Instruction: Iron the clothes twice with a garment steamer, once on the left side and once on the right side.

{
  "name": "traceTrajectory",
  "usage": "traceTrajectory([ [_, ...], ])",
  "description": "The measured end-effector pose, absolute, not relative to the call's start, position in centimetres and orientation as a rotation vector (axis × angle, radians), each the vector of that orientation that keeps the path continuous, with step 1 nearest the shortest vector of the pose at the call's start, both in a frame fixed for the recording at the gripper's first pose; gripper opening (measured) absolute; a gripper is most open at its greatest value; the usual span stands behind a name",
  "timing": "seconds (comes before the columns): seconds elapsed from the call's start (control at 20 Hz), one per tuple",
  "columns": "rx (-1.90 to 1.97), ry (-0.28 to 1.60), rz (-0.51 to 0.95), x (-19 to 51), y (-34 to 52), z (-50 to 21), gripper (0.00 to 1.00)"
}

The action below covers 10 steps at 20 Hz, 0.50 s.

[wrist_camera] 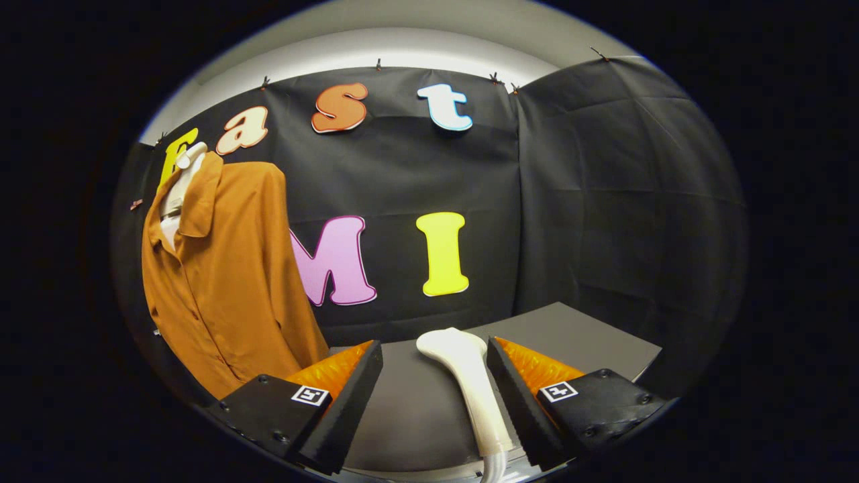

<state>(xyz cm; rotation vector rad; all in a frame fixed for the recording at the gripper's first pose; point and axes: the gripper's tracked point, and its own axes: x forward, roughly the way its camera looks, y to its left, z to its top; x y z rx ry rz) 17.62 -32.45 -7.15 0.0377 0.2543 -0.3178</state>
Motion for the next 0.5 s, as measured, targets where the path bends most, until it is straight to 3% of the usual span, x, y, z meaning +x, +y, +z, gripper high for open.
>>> traceTrajectory([
  [0.5, 0.066, 0.514, -0.325, 20.8, -36.7, -15.6, 0.97],
])
